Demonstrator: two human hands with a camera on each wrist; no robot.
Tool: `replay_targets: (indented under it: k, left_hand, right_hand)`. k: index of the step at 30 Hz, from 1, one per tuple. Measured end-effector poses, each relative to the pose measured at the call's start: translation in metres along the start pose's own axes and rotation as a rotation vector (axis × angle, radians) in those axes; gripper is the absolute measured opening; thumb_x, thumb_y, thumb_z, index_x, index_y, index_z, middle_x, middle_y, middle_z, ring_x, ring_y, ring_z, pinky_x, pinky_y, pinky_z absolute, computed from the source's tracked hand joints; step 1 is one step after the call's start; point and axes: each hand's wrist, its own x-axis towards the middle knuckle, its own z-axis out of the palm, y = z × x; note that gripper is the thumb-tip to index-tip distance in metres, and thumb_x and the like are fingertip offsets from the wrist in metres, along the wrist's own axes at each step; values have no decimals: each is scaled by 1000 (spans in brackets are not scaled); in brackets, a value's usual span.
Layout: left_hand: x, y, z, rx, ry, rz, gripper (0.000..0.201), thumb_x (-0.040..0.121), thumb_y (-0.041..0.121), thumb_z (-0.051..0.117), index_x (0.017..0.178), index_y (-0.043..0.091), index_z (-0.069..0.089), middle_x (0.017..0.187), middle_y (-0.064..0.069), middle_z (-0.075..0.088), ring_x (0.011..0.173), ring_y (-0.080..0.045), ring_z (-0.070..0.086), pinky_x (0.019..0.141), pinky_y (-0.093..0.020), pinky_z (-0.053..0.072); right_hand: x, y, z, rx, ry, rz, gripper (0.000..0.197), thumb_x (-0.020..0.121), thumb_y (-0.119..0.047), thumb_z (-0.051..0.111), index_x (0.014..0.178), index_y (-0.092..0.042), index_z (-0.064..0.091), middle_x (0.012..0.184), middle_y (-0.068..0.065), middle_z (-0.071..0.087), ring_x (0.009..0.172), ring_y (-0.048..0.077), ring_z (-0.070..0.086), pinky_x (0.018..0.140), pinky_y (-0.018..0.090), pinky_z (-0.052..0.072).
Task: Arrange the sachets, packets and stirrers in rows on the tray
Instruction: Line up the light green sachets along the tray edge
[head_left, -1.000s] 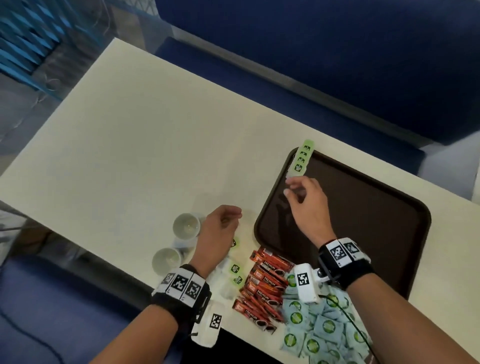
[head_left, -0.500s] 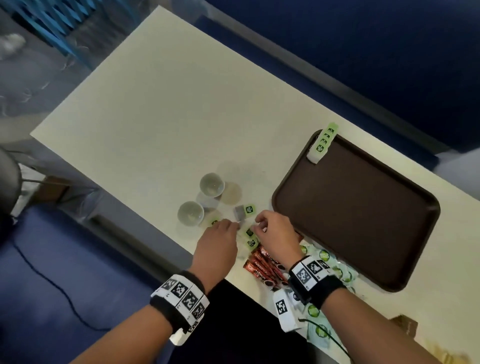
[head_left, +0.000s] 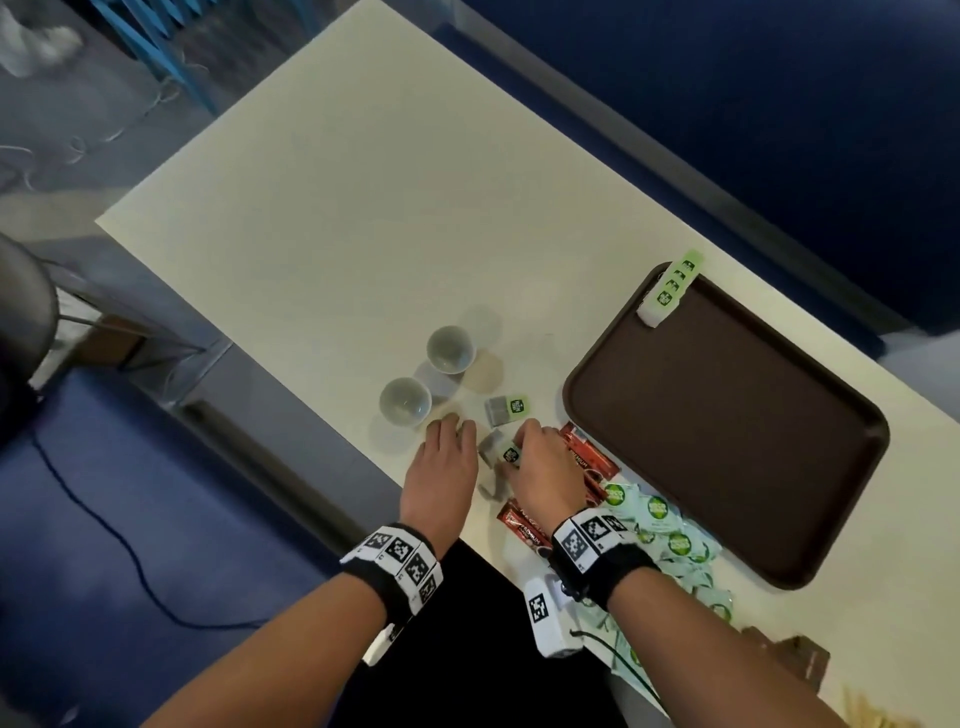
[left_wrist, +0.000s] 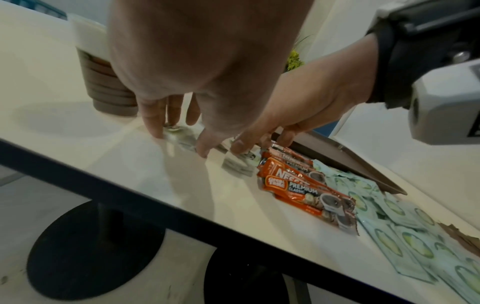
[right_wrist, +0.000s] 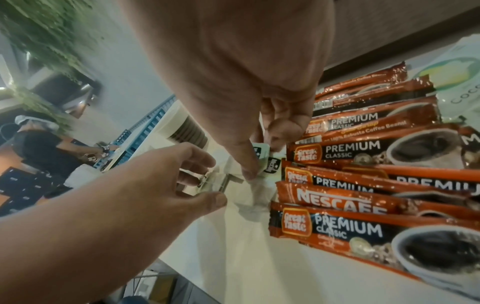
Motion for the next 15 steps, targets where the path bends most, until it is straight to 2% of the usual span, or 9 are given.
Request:
replay_targets:
  k: [3,5,8,10,13,15]
  left_hand:
    - [3,-5,8,-59,49,25,61,70,-15,72,127,5,60,130,-19,58,113,-37,58,90,-41,58]
    - [3,-7,13,-88,100,49,61,65,-16,77,120,5,62,123,-17,60,106,-35,59,84,-39,59]
    - [4,-9,14,-152,162,81,59,62,-14,79,117,3,65,116,-17,65,98,-36,62,81,-41,59]
    - [4,-10,12,-206,174,83,62,61,-15,80,119,0,66,112,-18,69,95,-38,67,79,-44,61]
    - [3,-11,11,-311,184,74,58,72,-17,75,128,-2,65,117,-19,72,104,-41,69,87,-47,61]
    - [3,-11,11,-393,192,41,49,87,-13,66,134,-3,63,127,-20,70,116,-42,64,97,-49,56]
  right_hand:
    - [3,3,-3,7,-22,21,30,94,-30,75,113,-14,58,114,6,62,105,27,61,80,41,53]
    - [5,5,-7,37,-41,37,27,94,-28,75,114,-15,62,112,3,64,103,24,62,77,38,50]
    - [10,11,-12,140,-51,50,17,93,-28,78,100,-21,65,100,-3,68,89,18,63,72,35,51]
    - [13,14,-18,254,-45,52,19,91,-28,80,89,-23,62,88,-4,67,77,16,61,65,30,49]
    - [15,18,-35,355,-2,13,19,91,-26,81,87,-20,63,82,-5,67,72,12,57,61,24,44]
    - [16,21,-43,350,-5,-24,18,91,-29,80,90,-24,62,86,-7,67,79,12,58,66,25,45]
